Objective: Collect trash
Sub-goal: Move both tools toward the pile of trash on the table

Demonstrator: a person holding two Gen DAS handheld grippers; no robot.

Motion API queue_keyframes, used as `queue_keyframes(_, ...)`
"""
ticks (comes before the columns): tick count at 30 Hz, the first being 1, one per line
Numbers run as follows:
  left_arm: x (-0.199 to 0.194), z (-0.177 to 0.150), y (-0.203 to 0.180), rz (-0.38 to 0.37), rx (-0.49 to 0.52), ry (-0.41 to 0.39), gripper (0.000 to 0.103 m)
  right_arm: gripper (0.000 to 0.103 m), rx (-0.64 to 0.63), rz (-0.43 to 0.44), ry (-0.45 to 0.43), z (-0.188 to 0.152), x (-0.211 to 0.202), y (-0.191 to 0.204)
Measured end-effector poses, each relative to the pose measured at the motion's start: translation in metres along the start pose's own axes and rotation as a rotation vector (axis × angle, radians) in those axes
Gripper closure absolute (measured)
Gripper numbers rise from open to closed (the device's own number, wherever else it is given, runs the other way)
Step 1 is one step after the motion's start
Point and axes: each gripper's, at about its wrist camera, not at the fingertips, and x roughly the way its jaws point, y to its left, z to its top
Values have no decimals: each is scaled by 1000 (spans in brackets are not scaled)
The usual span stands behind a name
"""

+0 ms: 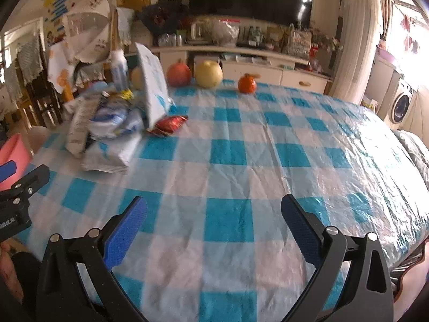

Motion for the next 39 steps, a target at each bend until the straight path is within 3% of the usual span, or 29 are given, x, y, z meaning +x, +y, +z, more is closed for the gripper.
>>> queue_keyframes(17,-102,9,37,-7,-23,-203,4,5,-35,-3,-197,4,-118,28)
queue_keyframes(28,-128,10,37,-17,-26,-255,4,5,-50,4,-306,6,-169,40)
queue_keyframes(39,-135,10,35,-6,-13,-268,4,5,-40,26,-328,6,-179,41)
